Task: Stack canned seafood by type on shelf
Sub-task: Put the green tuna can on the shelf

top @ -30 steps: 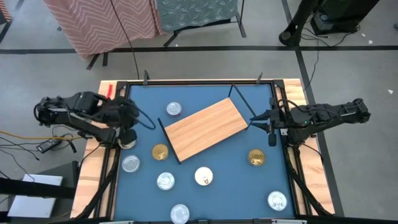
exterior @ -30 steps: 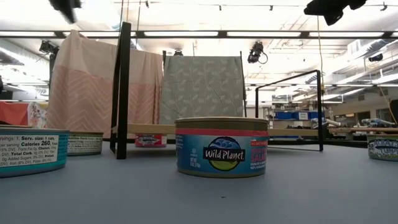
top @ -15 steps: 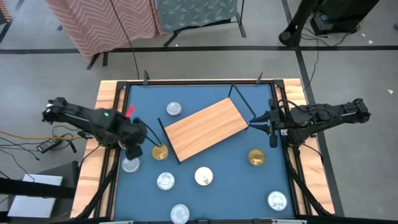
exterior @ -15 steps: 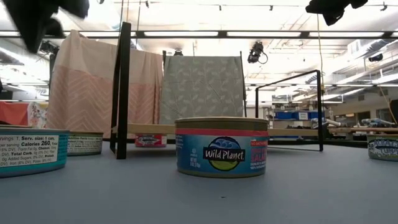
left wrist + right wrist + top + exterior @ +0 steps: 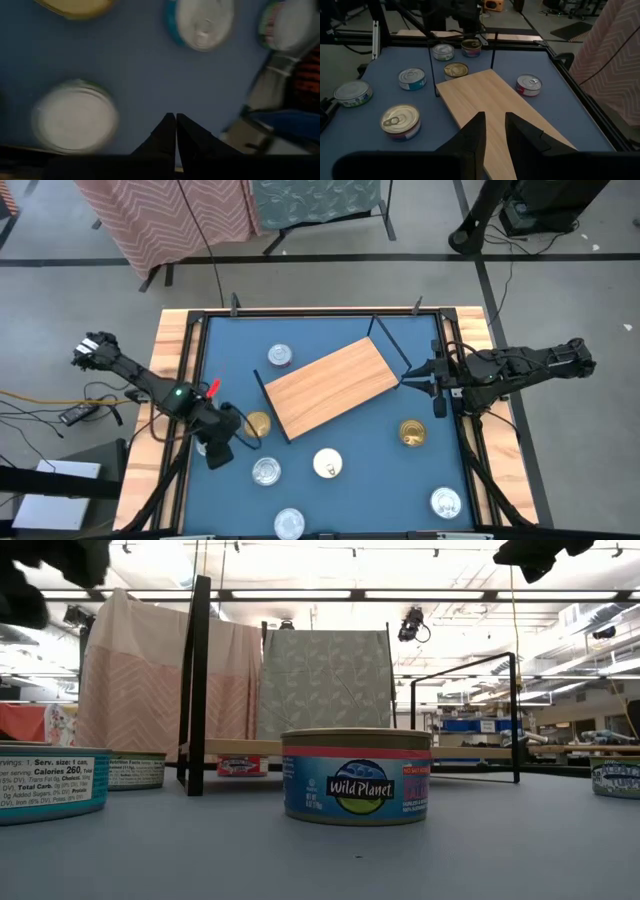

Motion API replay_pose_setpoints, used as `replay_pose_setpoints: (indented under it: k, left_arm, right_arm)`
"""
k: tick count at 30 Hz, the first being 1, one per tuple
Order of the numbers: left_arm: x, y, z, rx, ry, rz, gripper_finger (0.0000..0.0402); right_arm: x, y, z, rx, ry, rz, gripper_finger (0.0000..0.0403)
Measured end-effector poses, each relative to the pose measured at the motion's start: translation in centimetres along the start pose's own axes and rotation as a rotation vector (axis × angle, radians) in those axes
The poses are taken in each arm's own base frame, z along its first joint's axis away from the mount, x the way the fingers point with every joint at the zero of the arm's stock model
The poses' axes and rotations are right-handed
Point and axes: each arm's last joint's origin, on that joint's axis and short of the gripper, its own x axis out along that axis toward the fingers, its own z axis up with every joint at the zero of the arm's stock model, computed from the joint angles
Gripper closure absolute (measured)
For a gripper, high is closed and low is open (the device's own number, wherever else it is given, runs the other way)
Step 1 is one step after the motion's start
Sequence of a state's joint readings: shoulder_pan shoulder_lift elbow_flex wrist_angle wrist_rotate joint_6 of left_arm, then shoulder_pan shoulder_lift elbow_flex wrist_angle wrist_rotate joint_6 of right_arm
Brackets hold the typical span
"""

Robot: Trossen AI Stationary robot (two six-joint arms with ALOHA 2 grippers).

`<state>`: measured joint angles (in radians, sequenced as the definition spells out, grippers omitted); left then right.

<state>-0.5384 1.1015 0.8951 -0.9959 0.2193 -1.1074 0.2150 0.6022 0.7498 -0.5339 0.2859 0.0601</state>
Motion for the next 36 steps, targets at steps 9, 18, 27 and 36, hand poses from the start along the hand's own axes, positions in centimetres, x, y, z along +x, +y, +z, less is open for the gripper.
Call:
replay_pose_setpoints:
  k: [9, 18, 27, 36]
  left_arm:
    - [0.5, -1.1, -2.4, -0.016, 0.01, 0.01, 0.0381]
    - [2.8, -2.0, -3.5, 0.169, 0.006, 0.126, 0.0381]
    - [7.2, -2.5, -3.8, 0.242, 0.098, 0.313, 0.0381]
    - [9.1, -2.0, -4.5, 0.335, 0.109, 0.501, 0.0381]
  right_arm:
    - [0.0, 0.0, 0.0, 0.0, 0.0, 0.0, 0.0316]
    - [0.0, 0.0, 0.0, 0.0, -0.001, 0.003, 0.0316]
    - [0.0, 0.1, 0.4, -0.014, -0.037, 0.015, 0.0316]
    - [0.0, 0.1, 0.9, -0.025, -0.091, 0.03, 0.0316]
